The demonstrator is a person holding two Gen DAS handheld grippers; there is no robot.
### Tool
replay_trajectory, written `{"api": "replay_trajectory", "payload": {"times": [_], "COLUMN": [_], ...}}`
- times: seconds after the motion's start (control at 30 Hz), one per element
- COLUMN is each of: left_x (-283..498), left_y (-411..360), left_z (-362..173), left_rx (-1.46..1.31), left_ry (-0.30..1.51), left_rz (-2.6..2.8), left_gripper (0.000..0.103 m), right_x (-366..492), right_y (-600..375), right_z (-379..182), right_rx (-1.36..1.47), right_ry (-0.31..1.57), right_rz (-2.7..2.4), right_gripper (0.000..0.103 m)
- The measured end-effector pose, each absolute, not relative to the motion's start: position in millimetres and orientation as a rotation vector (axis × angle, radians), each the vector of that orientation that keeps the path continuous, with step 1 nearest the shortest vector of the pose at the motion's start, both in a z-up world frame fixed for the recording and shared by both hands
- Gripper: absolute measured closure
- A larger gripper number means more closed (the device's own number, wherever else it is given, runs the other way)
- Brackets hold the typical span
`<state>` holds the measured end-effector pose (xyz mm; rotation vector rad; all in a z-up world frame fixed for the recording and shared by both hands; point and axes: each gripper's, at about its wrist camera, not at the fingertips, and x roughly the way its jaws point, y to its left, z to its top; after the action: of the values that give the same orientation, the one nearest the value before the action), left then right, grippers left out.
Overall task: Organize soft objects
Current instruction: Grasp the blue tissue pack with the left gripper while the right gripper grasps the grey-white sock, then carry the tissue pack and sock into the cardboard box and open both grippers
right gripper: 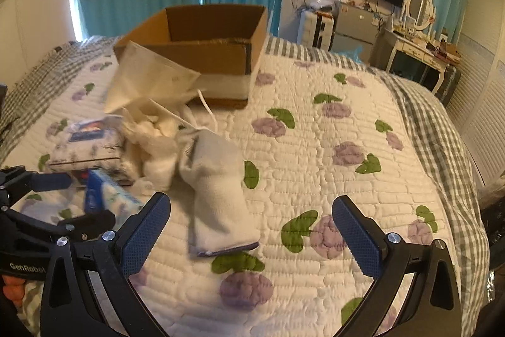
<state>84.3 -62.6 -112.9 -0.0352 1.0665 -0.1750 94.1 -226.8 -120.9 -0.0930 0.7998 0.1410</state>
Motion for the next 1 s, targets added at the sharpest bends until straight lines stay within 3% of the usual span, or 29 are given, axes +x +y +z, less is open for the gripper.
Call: {"api": "replay_trajectory", "payload": {"times": [0.07, 0.27, 0.37, 0.43, 0.63, 1.0], "left_x": [92.9, 103.7, 101.3, 99.3, 89.3, 48.0], "left_y": [-63.7, -68.5, -67.2, -64.3, -53.5, -54.1], "left_z": [-122.1, -133.0, -130.2, -128.8, -117.2, -45.6], "left_rx": [-0.045, -0.062, -0.07, -0.083, -0.107, -0.04], "left_ry": [1.112, 1.162, 1.148, 1.146, 1.135, 0.955], "left_rz": [-0.207, -0.296, -0.321, -0.332, -0.326, -0.292], "left_gripper": [0.032, 0.054, 0.062, 0.066, 0.075, 0.076], "right_x": [102.7, 126.0, 132.0, 132.2, 110.8, 52.2], "right_y": [-227.4, -220.5, -216.7, -213.1, -215.8, -224.3], "right_z": [-124.9, -136.2, -146.3, -153.9, -141.4, -72.1], "right_rx": [-0.086, -0.068, -0.031, -0.005, -0.004, -0.013], "right_ry": [0.808, 0.84, 0.886, 0.932, 0.916, 0.797], "right_rz": [0.159, 0.202, 0.261, 0.323, 0.309, 0.249], "right_gripper": [0.0, 0.002, 0.03, 0.072, 0.08, 0.082]}}
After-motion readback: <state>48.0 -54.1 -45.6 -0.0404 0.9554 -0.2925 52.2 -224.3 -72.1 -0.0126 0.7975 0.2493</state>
